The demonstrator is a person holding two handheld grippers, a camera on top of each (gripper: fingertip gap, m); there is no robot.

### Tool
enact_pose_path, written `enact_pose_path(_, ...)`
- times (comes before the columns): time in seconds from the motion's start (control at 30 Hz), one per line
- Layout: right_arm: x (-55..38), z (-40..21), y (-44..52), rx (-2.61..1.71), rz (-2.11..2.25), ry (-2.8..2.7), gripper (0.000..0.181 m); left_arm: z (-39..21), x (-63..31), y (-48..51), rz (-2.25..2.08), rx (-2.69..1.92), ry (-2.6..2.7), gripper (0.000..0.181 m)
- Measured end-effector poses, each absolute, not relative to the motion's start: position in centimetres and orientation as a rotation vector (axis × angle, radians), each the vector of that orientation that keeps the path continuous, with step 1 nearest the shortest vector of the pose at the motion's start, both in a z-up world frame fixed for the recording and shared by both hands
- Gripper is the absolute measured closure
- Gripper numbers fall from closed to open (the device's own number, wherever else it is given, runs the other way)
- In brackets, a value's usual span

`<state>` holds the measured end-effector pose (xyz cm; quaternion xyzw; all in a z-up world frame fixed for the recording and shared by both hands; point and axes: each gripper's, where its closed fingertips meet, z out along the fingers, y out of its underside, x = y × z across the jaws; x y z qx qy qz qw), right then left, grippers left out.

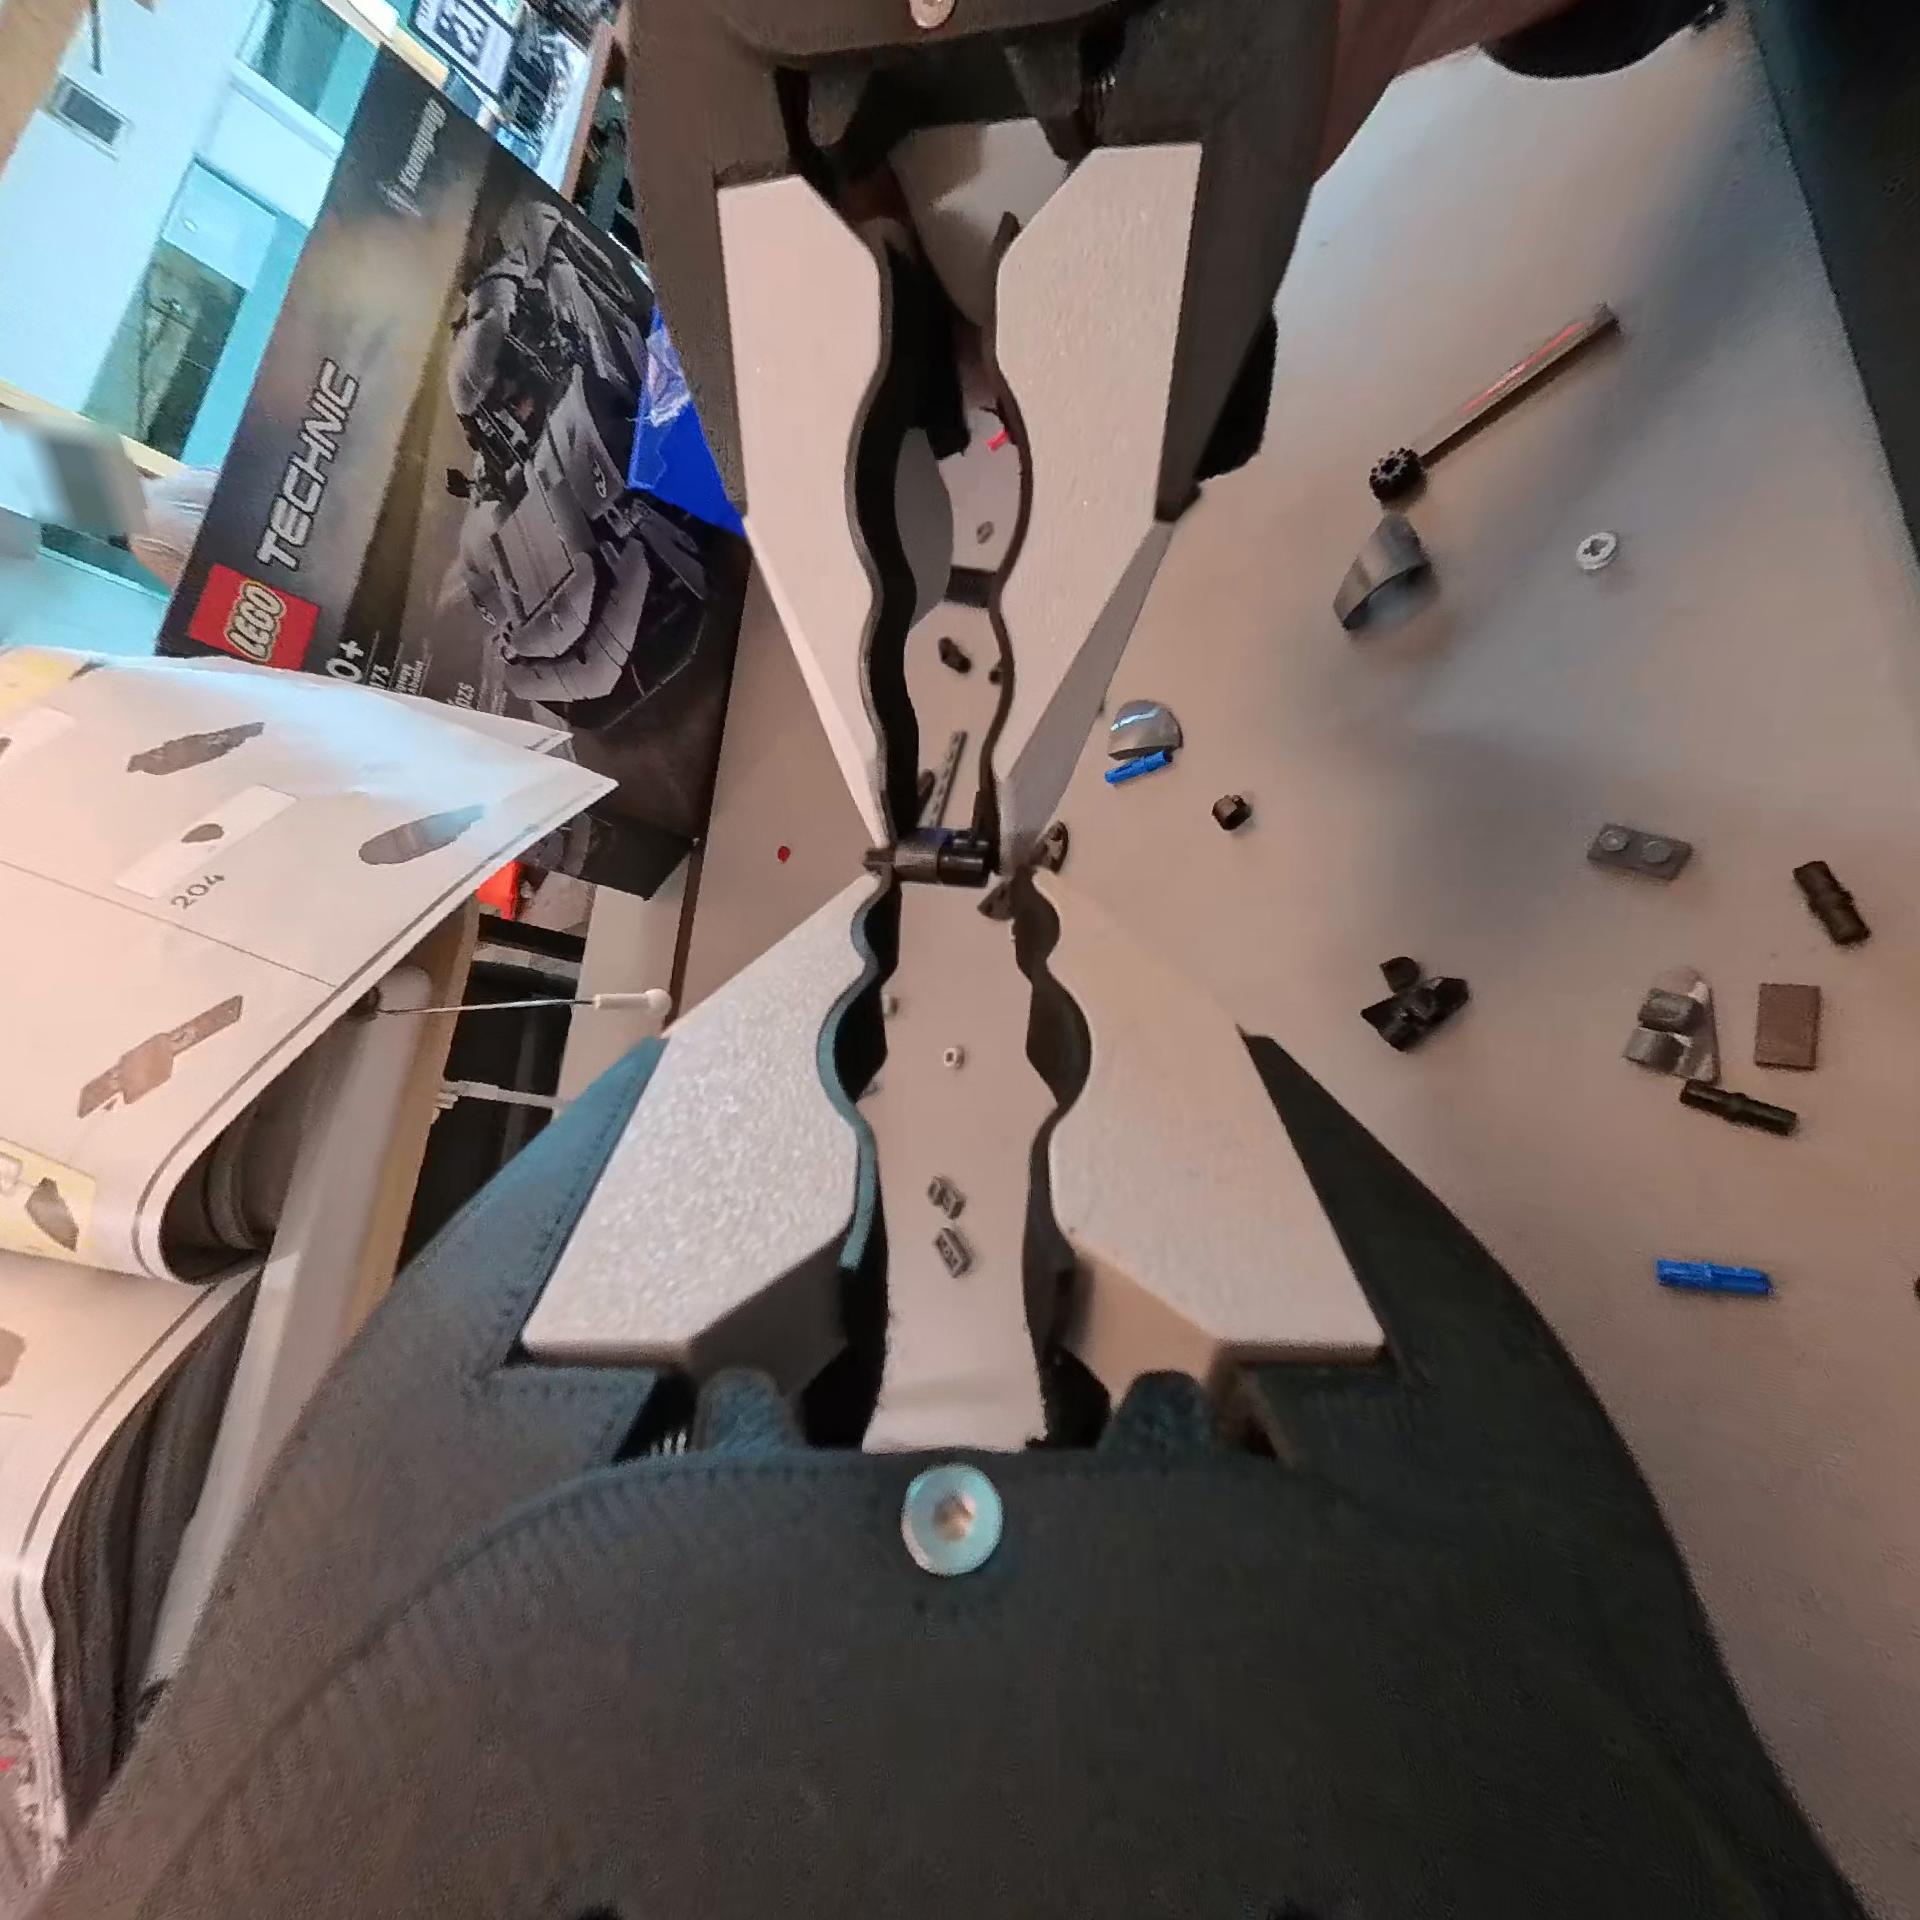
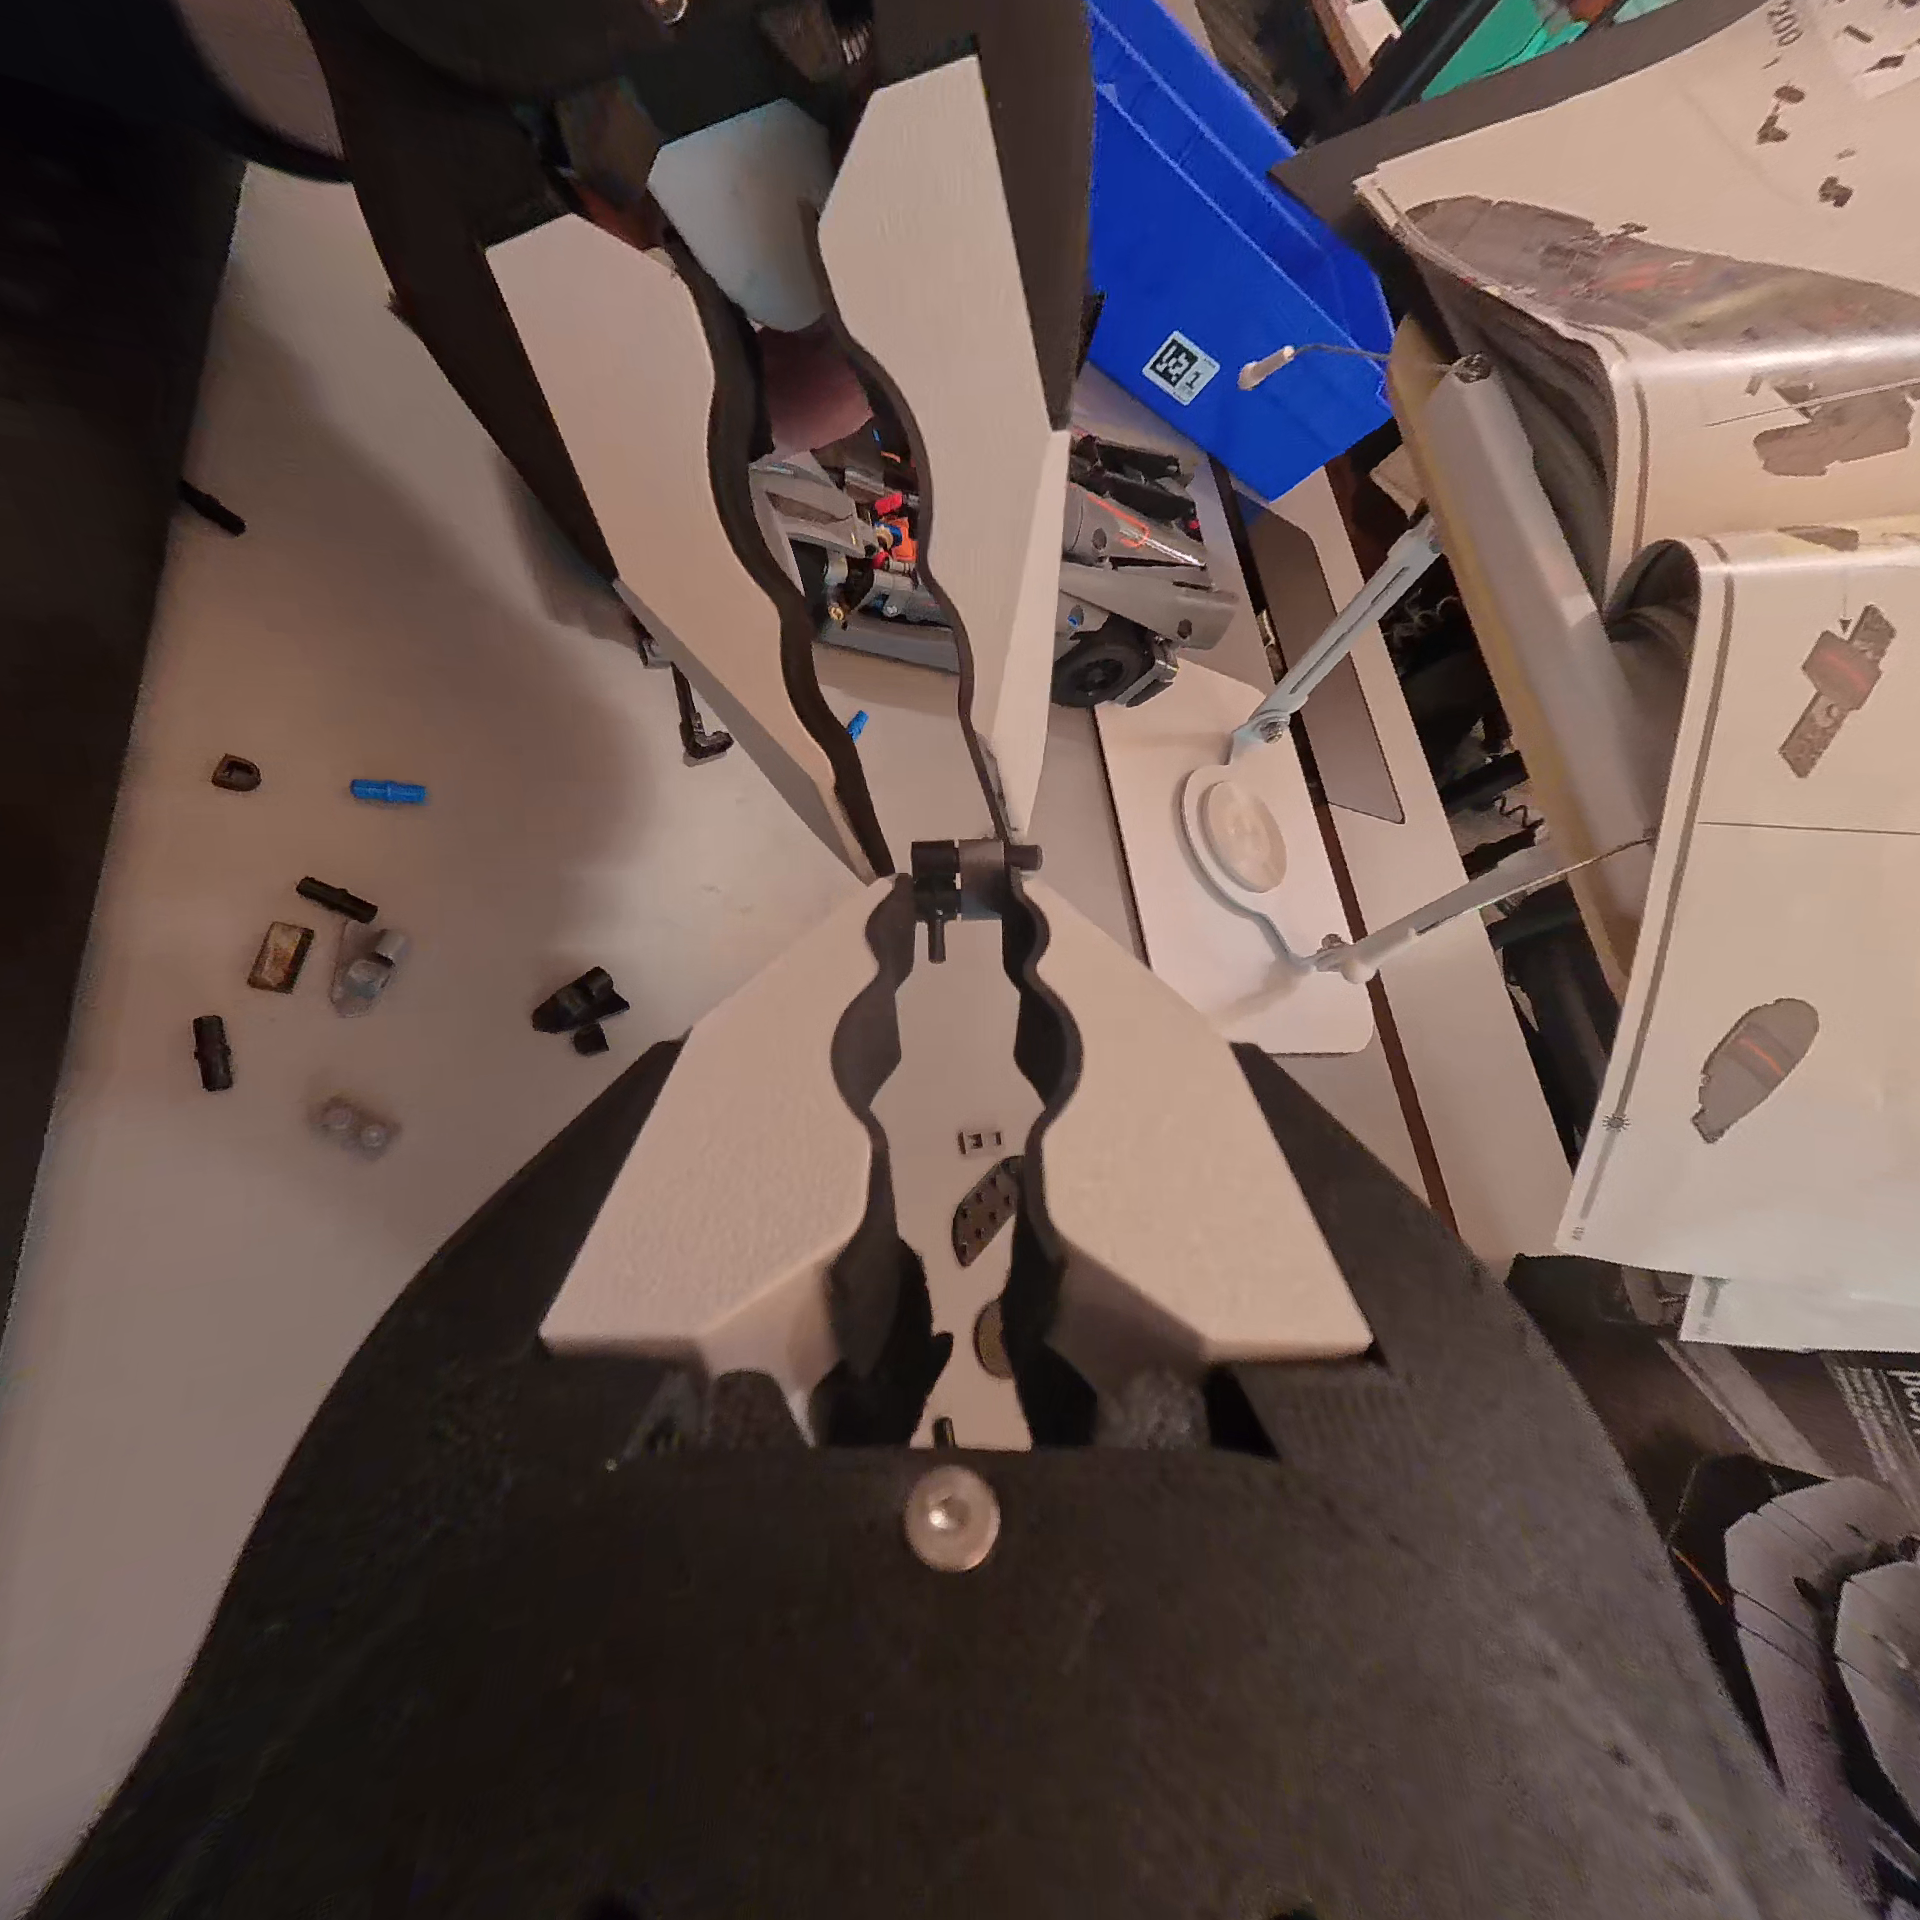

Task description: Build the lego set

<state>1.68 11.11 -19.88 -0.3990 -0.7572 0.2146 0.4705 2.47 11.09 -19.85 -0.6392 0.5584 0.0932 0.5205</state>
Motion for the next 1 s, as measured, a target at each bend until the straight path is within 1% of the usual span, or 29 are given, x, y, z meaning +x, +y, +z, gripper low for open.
enact_pose_path(0.07, 1.7, -20.3, 11.2, -0.975, 0.508, -1.869, 0.167, -20.2, 2.4, 11.2, 0.219, -1.542, 1.345, 0.162)
enact_pose_path(0.13, 1.7, -20.5, 11.2, -0.968, 0.512, -1.88, 0.167, -20.3, 2.3, 11.2, 0.212, -1.54, 1.343, 0.167)
enact_pose_path(0.6, 1.9, -20.5, 10.8, -0.996, 0.596, -1.888, 0.167, -20.3, 2.5, 10.9, 0.092, -1.591, 1.302, 0.168)
enact_pose_path(0.73, 1.6, -20.7, 11.1, -0.982, 0.559, -1.88, 0.167, -20.6, 2.3, 11.2, 0.029, -1.651, 1.266, 0.167)
enact_pose_path(0.77, 1.5, -20.5, 11.3, -0.967, 0.545, -1.859, 0.167, -20.9, 2.3, 11.0, -0.009, -1.665, 1.27, 0.178)
enact_pose_path(0.87, 1.6, -20.3, 11.5, -0.977, 0.551, -1.847, 0.167, -20.5, 1.8, 11.5, 0.024, -1.658, 1.228, 0.176)
enact_pose_path(0.93, 1.6, -20.3, 11.8, -0.982, 0.545, -1.837, 0.167, -20.6, 1.6, 11.7, 0.019, -1.667, 1.216, 0.171)
enact_pose_path(1.0, 1.6, -20.2, 12.0, -0.975, 0.524, -1.827, 0.167, -20.7, 1.4, 12.0, -0.018, -1.69, 1.186, 0.169)
